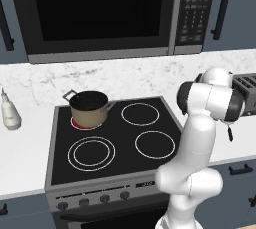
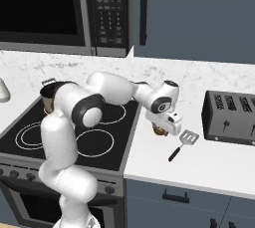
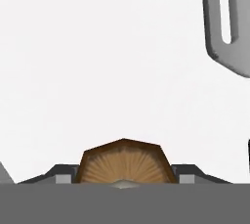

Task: Put the avocado and mushroom in the pot. Retrieve the spatula and lightly stir the vegetables in the pot.

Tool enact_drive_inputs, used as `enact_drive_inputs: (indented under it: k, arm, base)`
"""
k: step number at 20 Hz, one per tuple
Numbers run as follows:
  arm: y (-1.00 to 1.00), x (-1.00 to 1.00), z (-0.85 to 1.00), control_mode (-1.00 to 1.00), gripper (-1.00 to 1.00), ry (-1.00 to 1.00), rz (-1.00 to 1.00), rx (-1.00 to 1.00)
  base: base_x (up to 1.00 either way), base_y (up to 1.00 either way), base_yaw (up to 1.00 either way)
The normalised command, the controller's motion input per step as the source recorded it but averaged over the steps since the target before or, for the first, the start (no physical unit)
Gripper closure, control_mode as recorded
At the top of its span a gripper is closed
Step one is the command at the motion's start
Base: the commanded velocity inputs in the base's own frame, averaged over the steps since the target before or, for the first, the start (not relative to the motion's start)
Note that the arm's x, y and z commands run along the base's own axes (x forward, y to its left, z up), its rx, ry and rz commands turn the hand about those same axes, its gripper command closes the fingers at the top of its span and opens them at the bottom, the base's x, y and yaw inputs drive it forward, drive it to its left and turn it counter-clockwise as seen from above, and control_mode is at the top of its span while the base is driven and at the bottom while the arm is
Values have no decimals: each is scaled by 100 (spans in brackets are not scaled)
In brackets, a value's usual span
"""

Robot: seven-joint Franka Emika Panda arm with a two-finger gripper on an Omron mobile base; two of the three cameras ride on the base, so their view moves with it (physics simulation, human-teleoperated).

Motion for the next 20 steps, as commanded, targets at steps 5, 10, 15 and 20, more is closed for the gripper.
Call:
enact_drive_inputs:
  k: [5, 10, 15, 20]
  arm:
    - [100, -94, 25, -100, 100, -33, 6, -4]
    - [100, -63, 65, -100, 100, -35, 6, -4]
    - [100, -19, 83, -100, 100, -23, 6, -2]
    - [100, 0, 90, -100, 100, -14, 8, -1]
  base:
    - [0, 0, 0]
    - [0, 0, 0]
    - [0, 0, 0]
    - [0, 0, 0]
